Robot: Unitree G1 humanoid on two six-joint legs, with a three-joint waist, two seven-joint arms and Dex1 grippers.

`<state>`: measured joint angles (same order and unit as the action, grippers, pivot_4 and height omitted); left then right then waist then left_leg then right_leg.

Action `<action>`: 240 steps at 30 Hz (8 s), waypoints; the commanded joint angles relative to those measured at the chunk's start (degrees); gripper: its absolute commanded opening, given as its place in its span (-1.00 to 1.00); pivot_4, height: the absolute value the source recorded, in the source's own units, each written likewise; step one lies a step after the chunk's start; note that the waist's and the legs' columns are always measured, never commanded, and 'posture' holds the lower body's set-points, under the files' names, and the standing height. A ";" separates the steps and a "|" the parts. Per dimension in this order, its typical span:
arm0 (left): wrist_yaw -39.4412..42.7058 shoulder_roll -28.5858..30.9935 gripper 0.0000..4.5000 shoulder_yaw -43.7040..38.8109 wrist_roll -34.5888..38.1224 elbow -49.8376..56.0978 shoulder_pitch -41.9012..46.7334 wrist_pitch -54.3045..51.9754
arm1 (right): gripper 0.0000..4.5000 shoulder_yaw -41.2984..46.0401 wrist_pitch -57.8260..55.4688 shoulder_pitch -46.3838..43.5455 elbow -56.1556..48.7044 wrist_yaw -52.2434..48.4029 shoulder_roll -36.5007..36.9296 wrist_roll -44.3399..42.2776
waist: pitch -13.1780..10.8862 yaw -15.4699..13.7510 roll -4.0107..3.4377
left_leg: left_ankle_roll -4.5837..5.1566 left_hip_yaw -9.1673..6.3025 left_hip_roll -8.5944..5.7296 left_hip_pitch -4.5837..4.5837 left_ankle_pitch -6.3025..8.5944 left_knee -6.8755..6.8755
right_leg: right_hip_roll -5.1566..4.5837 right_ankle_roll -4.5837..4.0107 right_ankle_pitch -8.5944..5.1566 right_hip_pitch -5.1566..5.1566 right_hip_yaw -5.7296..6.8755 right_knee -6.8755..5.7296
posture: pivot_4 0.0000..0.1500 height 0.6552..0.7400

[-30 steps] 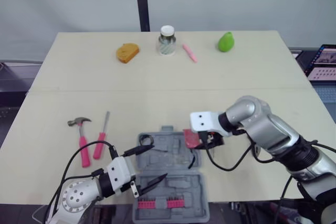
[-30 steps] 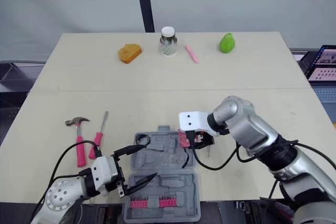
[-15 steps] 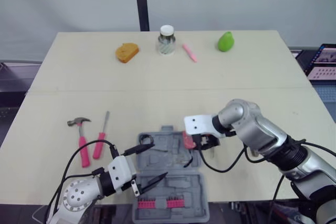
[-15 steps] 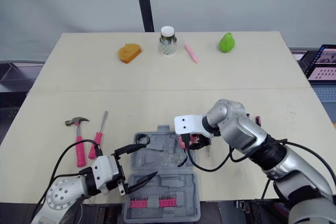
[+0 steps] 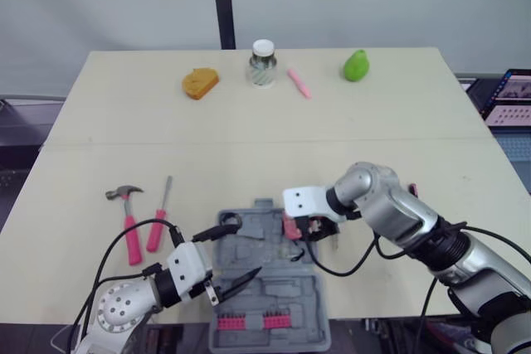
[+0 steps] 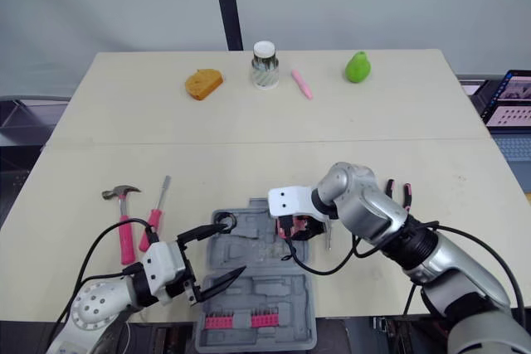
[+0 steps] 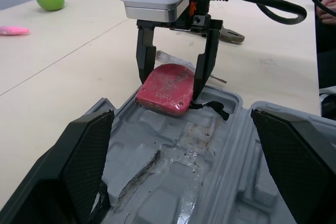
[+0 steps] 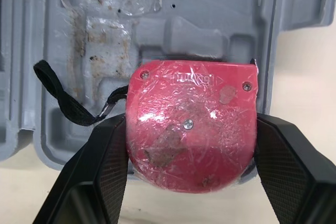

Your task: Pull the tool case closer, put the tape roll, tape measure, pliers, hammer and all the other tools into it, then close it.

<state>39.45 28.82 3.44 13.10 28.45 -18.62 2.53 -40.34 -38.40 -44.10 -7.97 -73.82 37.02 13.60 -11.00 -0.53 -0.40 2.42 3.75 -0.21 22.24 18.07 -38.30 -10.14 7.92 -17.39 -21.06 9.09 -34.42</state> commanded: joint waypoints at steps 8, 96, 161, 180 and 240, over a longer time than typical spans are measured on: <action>-0.46 -0.56 1.00 -0.33 0.76 0.81 -0.06 -0.08 | 0.30 -0.15 2.46 -0.39 1.72 0.89 -2.03 1.79 | 0.00 0.64 0.00 | 0.00 0.00 0.00 0.00 0.00 0.02 | 0.00 0.00 0.00 -0.02 0.00 -0.02 | 1.00 1.00; 2.09 -0.02 1.00 -0.64 1.23 -0.10 2.40 -1.13 | -0.25 27.58 38.36 18.44 10.00 3.96 -5.70 -22.29 | 0.01 0.65 0.02 | 0.01 0.04 0.02 -0.04 -0.02 0.04 | 0.03 0.00 0.00 0.01 -0.01 -0.02 | 1.00 1.00; 2.08 0.26 1.00 0.04 0.97 0.66 3.57 -2.54 | -0.25 19.35 48.35 16.38 36.17 2.62 -10.25 -13.66 | 0.23 0.63 0.06 | -0.06 -0.01 0.02 -0.75 0.02 0.19 | 0.02 -0.03 -0.02 0.66 -0.04 0.02 | 1.00 1.00; 1.88 0.25 1.00 0.36 0.09 -0.46 5.06 -2.82 | -0.25 19.78 44.87 16.78 32.41 0.41 -10.06 -16.71 | 0.43 0.64 0.09 | -0.09 -0.01 0.04 -0.79 0.05 0.23 | 0.03 -0.06 -0.03 0.67 -0.04 0.03 | 1.00 1.00; 1.85 10.07 1.00 -37.37 12.30 -16.61 -0.11 -10.55 | 0.99 66.56 15.04 48.80 5.49 34.21 -0.02 -40.24 | 0.05 0.06 -0.37 | -0.37 0.33 0.15 -0.64 0.71 0.27 | -0.33 -0.03 -0.02 0.43 -0.15 0.52 | 1.00 1.00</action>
<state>41.36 38.75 -35.36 24.61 8.00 -19.11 -7.30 25.30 -19.35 3.98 5.55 -44.30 37.75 -24.61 -10.95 -0.47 -0.77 2.05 4.07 -0.05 21.61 18.78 -38.02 -10.44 7.88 -17.41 -20.64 8.95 -33.92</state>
